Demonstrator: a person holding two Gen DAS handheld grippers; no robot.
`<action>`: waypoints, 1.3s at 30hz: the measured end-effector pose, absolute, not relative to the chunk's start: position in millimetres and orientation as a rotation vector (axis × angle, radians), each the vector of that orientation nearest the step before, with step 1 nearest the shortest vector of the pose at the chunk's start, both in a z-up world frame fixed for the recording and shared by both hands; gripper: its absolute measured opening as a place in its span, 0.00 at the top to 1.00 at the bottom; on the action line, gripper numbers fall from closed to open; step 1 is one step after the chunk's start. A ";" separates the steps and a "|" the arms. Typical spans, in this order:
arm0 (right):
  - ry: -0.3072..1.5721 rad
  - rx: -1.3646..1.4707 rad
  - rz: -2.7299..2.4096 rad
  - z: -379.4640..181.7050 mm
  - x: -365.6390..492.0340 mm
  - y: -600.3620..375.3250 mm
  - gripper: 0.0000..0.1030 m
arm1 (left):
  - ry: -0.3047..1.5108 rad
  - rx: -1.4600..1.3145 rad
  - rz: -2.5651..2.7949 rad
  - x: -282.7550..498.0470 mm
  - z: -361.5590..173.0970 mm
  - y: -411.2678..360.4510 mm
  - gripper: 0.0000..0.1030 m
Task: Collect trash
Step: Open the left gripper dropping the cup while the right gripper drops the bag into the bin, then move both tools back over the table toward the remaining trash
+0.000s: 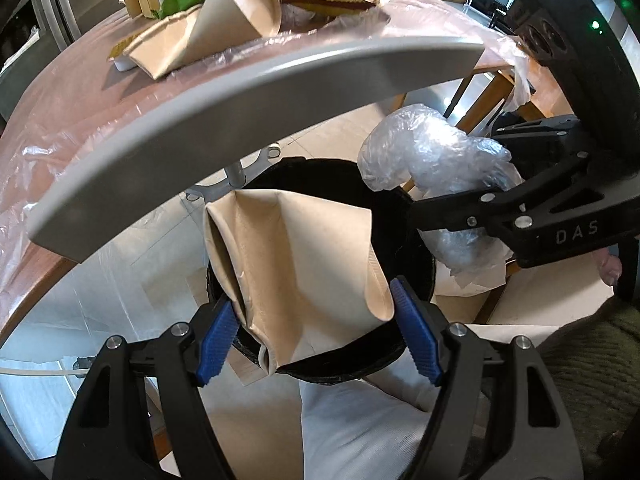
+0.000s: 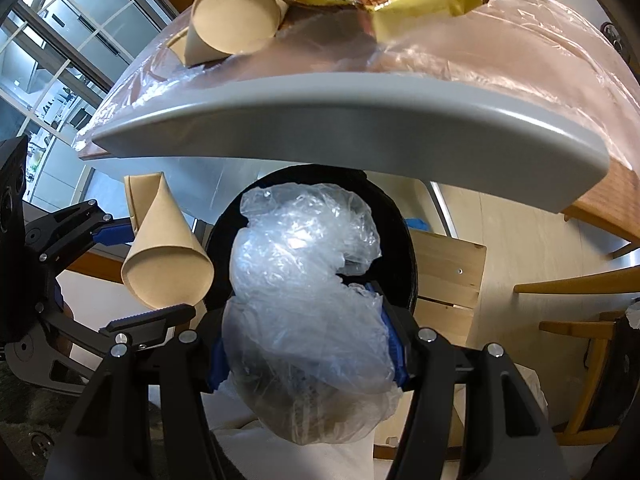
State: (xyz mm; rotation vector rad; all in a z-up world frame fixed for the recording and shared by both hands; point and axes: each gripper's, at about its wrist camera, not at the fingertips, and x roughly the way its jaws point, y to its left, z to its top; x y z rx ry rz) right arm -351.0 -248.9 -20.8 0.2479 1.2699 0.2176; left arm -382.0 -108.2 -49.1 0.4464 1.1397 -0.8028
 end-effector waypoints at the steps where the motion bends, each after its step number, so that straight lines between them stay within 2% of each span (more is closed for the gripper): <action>1: 1.272 0.245 0.214 -23.0 -350.0 -248.2 0.44 | 1.143 0.449 -0.801 -380.7 -51.1 -108.8 0.29; 18: 1.302 0.238 0.164 -48.3 -336.4 -243.7 0.44 | 1.181 0.499 -0.763 -369.9 -81.5 -119.4 0.29; 30: 1.279 0.183 0.152 -36.5 -332.9 -233.2 0.44 | 1.180 0.498 -0.759 -368.6 -85.9 -121.1 0.28; 33: 1.260 0.177 0.153 -30.7 -334.6 -230.7 0.40 | 1.163 0.492 -0.770 -369.1 -83.4 -118.9 0.23; 35: 1.246 0.182 0.158 -31.7 -333.4 -233.4 0.28 | 1.165 0.490 -0.769 -368.1 -82.6 -118.6 0.21; 39: 1.226 0.183 0.151 -25.2 -334.2 -234.5 0.25 | 1.159 0.488 -0.767 -367.0 -82.6 -113.6 0.17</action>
